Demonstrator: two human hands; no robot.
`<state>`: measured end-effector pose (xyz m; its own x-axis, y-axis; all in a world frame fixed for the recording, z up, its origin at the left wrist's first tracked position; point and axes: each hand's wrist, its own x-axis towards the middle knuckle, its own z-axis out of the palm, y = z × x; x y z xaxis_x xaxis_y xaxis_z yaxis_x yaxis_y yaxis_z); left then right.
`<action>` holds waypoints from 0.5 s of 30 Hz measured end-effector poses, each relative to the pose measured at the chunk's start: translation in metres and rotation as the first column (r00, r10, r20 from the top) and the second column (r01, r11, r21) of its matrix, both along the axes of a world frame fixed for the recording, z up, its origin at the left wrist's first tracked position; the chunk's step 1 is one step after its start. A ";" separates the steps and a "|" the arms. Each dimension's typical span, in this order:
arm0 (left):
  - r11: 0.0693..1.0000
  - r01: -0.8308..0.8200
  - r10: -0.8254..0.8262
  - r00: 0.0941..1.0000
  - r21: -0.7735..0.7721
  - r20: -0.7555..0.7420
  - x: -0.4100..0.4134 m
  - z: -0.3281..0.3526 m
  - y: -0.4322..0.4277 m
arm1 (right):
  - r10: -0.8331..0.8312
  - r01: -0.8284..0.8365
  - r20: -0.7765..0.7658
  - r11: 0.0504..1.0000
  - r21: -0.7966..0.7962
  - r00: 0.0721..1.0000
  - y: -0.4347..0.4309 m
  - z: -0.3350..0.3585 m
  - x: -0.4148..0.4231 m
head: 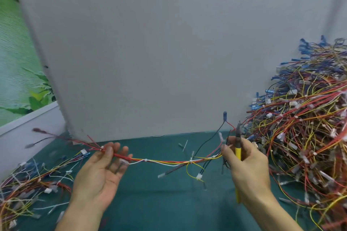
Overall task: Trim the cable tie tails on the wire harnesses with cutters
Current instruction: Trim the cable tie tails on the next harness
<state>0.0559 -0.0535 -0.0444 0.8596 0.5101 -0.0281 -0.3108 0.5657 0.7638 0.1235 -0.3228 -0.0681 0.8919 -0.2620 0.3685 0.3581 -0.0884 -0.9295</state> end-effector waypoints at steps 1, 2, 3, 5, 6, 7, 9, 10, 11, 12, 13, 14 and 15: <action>1.000 -0.016 0.016 1.000 0.004 0.011 0.000 -0.001 0.001 | 0.026 -0.026 0.018 1.000 -0.002 1.000 0.001 0.000 -0.001; 1.000 -0.027 0.027 0.999 0.000 0.025 0.001 -0.001 0.002 | 0.056 -0.057 0.033 0.998 0.000 0.998 0.003 0.001 -0.001; 0.999 -0.031 0.031 0.999 -0.008 0.039 0.001 -0.001 0.003 | 0.089 -0.090 0.043 0.996 0.006 0.995 0.004 0.002 -0.003; 0.999 -0.023 0.025 0.998 -0.036 0.051 0.001 -0.001 0.002 | 0.156 -0.158 0.051 0.986 0.045 0.986 0.007 0.005 -0.005; 0.999 -0.014 0.016 0.999 -0.050 0.041 0.001 -0.001 0.001 | 0.198 -0.202 0.048 0.976 0.086 0.979 0.008 0.007 -0.006; 0.998 0.004 -0.003 1.000 -0.066 0.015 0.002 -0.002 -0.001 | 0.247 -0.251 0.047 0.958 0.139 0.968 0.008 0.009 -0.007; 0.993 0.083 -0.089 0.994 -0.084 -0.071 0.002 -0.002 -0.008 | 0.347 -0.349 0.052 0.902 0.256 0.936 0.009 0.012 -0.008; 0.984 0.157 -0.166 0.979 -0.085 -0.116 0.001 -0.002 -0.013 | 0.390 -0.387 0.055 0.868 0.311 0.919 0.009 0.014 -0.009; 0.965 0.248 -0.259 0.952 -0.082 -0.165 0.000 -0.003 -0.019 | 0.428 -0.418 0.055 0.834 0.361 0.902 0.009 0.016 -0.010; 0.934 0.350 -0.358 0.907 -0.077 -0.221 0.000 -0.004 -0.026 | 0.462 -0.443 0.054 0.803 0.398 0.885 0.009 0.018 -0.011; 0.894 0.442 -0.444 0.853 -0.075 -0.275 -0.001 -0.007 -0.033 | 0.491 -0.465 0.053 0.780 0.419 0.870 0.009 0.020 -0.013; 0.854 0.513 -0.512 0.797 -0.088 -0.319 -0.001 -0.010 -0.039 | 0.516 -0.487 0.055 0.762 0.427 0.855 0.009 0.022 -0.015; 0.816 0.565 -0.568 0.747 -0.120 -0.346 0.000 -0.014 -0.046 | 0.537 -0.509 0.060 0.750 0.423 0.841 0.009 0.024 -0.018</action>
